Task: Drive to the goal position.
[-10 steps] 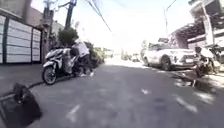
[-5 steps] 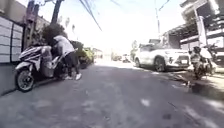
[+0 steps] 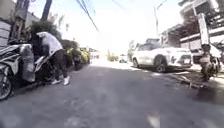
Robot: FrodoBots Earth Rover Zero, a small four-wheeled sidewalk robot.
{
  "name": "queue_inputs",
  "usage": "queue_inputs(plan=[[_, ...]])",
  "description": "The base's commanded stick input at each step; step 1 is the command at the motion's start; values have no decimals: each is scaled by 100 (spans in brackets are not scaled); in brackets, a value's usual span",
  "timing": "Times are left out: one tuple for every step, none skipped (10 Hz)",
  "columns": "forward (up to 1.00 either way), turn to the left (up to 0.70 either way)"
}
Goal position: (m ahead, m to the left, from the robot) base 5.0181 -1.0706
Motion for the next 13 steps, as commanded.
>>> queue_inputs(plan=[[100,0],[100,0],[100,0],[100,0],[100,0],[100,0],[100,0],[100,0],[100,0],[100,0],[100,0],[100,3],[100,17]])
